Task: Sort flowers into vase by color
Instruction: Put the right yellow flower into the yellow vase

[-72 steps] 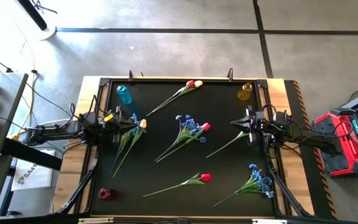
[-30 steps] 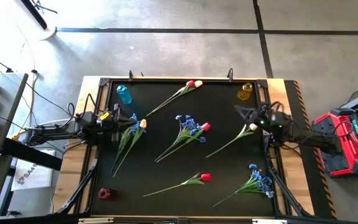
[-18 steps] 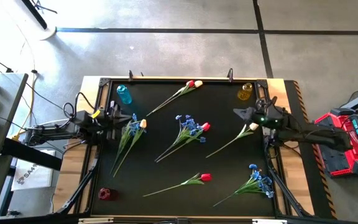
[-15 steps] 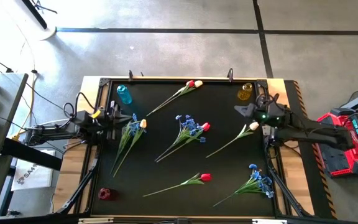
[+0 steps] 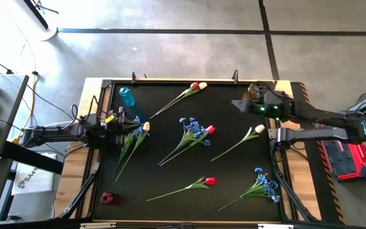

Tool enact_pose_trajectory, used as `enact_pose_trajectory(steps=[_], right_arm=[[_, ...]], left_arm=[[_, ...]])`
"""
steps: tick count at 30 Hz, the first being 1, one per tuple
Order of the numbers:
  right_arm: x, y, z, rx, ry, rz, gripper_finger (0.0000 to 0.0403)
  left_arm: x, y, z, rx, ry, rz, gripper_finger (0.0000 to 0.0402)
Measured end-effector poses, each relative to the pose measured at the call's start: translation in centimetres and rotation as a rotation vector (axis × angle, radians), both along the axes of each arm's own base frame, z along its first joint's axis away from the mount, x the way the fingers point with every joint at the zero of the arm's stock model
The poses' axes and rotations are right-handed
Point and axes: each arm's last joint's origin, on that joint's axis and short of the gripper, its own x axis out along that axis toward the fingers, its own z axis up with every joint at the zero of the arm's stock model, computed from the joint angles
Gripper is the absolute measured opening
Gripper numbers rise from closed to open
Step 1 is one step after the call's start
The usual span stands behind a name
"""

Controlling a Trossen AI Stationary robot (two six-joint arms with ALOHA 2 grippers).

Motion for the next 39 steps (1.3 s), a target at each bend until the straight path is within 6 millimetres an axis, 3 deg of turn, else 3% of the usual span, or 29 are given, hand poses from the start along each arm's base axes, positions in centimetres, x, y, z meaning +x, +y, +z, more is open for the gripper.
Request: enact_pose_trajectory(steps=[6, 12, 21, 29, 39], right_arm=[[2.6, -0.8, -0.8, -0.019, 0.101, -0.069, 0.0], [4.6, -1.1, -2.6, 0.018, 0.211, -0.001, 0.0], [7.0, -0.2, -6.0, 0.271, 0.339, 0.104, 0.0001], [6.8, 1.8, -8.3, 0.573, 0.486, 0.014, 0.0001], [5.5, 5.5, -9.0, 0.857, 0.615, -0.134, 0.0001]], left_arm=[[0.8, 0.1, -0.7, 0.001, 0.082, 0.0, 0.0033], [1.7, 0.2, -1.0, 0.011, 0.104, -0.001, 0.0062], [2.9, 0.3, -2.0, 0.009, 0.181, -0.002, 0.007], [3.6, 0.3, -2.0, -0.027, 0.15, 0.027, 0.0066], [3.8, 0.1, -2.5, 0.015, 0.201, 0.047, 0.0062]])
